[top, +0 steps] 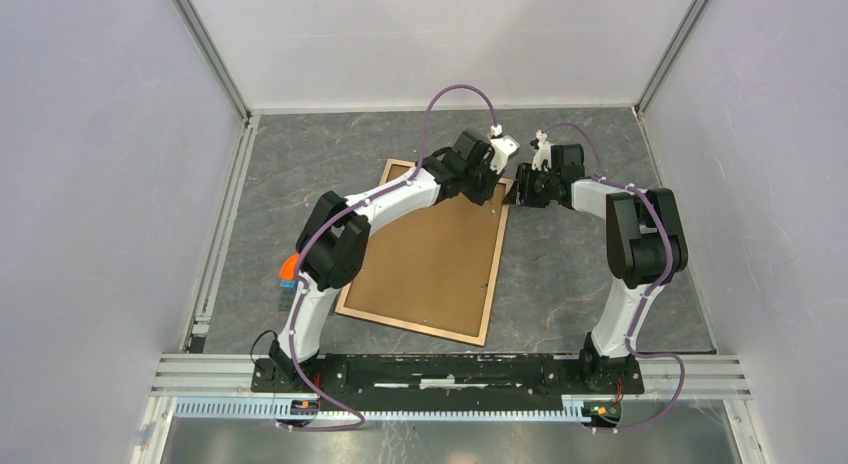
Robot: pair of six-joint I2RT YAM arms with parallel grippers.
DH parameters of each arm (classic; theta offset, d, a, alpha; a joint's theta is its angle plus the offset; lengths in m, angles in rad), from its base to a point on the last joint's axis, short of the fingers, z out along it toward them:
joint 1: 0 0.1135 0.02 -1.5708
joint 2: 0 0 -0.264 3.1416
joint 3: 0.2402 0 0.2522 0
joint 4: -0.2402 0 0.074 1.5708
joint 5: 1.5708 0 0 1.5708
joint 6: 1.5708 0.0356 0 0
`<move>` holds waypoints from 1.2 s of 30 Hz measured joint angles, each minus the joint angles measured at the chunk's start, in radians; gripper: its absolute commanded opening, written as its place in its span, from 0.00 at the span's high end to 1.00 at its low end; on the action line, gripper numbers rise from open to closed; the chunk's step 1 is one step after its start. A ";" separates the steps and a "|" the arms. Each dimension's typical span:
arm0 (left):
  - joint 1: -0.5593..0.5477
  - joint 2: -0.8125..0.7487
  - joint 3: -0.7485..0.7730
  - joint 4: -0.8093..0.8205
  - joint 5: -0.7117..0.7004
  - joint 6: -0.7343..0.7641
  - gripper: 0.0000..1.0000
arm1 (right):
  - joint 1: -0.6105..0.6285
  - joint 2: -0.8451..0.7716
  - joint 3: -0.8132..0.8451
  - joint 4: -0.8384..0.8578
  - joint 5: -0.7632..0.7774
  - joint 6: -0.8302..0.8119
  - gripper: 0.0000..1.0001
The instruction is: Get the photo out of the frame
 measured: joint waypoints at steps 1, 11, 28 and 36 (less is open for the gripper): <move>0.000 0.004 0.007 -0.002 0.002 0.000 0.98 | 0.000 0.000 0.000 0.000 0.000 0.000 0.53; -0.016 0.044 0.069 -0.033 0.046 0.001 0.98 | 0.000 0.000 0.000 0.001 0.001 0.000 0.53; -0.018 0.028 0.047 -0.047 0.041 0.039 0.98 | 0.002 0.000 0.000 0.000 0.004 0.000 0.53; -0.018 -0.001 0.009 -0.053 0.039 0.040 0.98 | 0.002 -0.001 0.000 0.000 0.007 0.000 0.53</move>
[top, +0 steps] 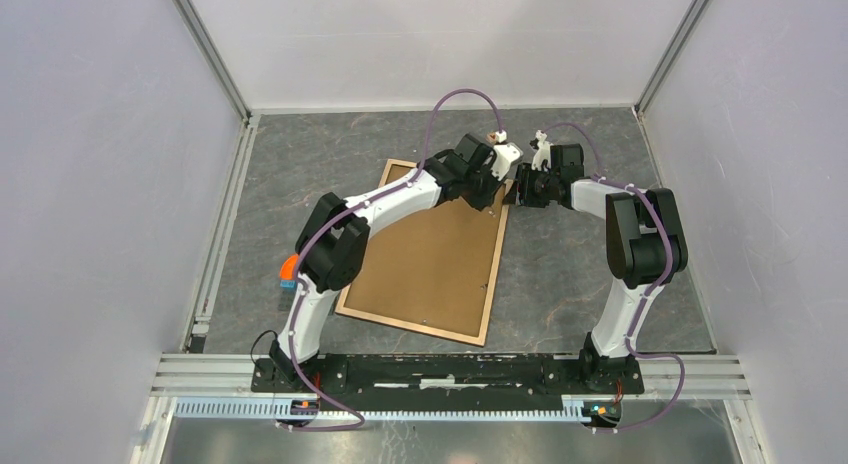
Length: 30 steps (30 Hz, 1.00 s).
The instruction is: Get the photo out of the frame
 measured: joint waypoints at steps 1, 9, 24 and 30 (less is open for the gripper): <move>0.000 -0.002 -0.003 -0.001 0.000 0.001 0.98 | 0.000 0.000 0.000 0.000 0.001 0.000 0.53; 0.000 -0.027 -0.033 -0.007 0.000 0.013 0.98 | 0.004 -0.003 0.000 -0.002 0.011 -0.001 0.53; 0.082 -0.082 -0.061 -0.095 0.066 -0.008 0.98 | 0.019 0.049 0.064 -0.012 0.016 -0.031 0.60; 0.146 -0.212 -0.181 -0.119 0.091 -0.005 0.98 | 0.031 0.148 0.194 -0.003 0.024 -0.034 0.68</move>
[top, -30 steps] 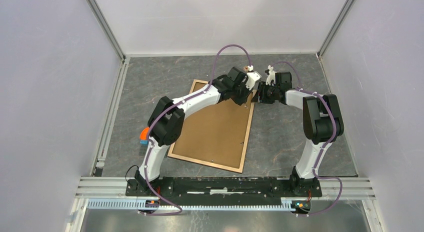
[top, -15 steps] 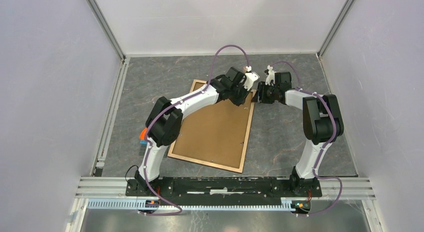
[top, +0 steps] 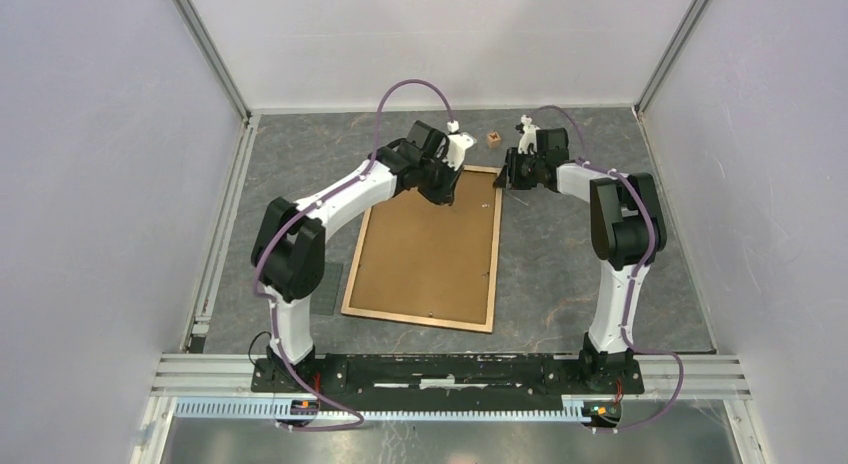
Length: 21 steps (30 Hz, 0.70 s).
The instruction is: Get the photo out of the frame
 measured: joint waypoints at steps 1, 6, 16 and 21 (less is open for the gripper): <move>0.005 -0.021 -0.019 -0.003 0.000 0.001 0.98 | 0.001 0.021 0.030 0.000 -0.005 0.004 0.68; 0.000 -0.092 -0.079 -0.032 0.023 0.021 0.98 | 0.002 0.109 0.151 0.009 -0.024 0.010 0.65; -0.040 -0.165 -0.130 -0.024 0.099 0.049 0.98 | -0.019 0.063 0.112 0.011 -0.142 -0.008 0.40; -0.120 -0.176 -0.190 0.013 0.117 0.059 0.98 | -0.025 -0.131 -0.061 -0.017 -0.197 -0.034 0.40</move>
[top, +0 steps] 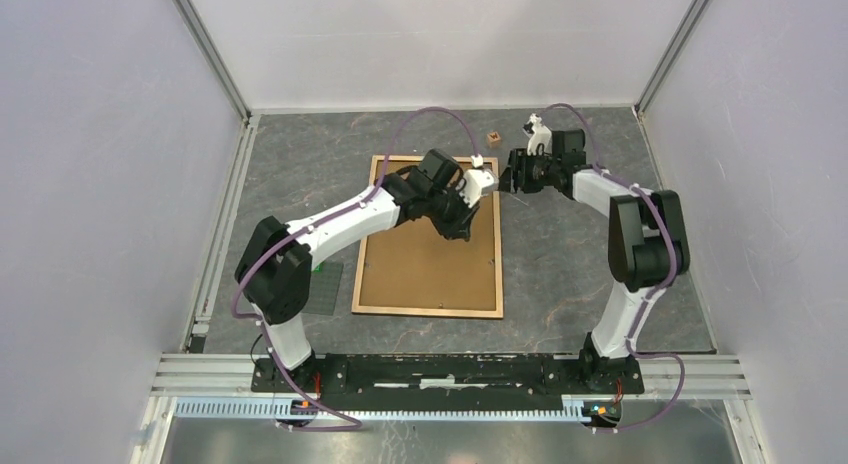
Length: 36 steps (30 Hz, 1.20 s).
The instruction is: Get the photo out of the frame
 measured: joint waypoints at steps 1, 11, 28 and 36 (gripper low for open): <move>-0.013 -0.002 -0.012 0.005 0.004 0.001 0.98 | 0.000 -0.036 -0.031 -0.007 -0.007 -0.004 0.39; -0.141 -0.023 -0.122 0.071 0.003 0.030 0.98 | 0.001 -0.238 -0.371 -0.023 -0.039 -0.029 0.38; -0.177 0.067 -0.055 0.148 -0.088 0.029 0.98 | 0.031 -0.209 -0.396 0.013 -0.055 -0.010 0.40; -0.177 0.089 -0.039 0.160 -0.127 0.020 0.98 | 0.032 -0.191 -0.381 0.021 -0.054 -0.009 0.41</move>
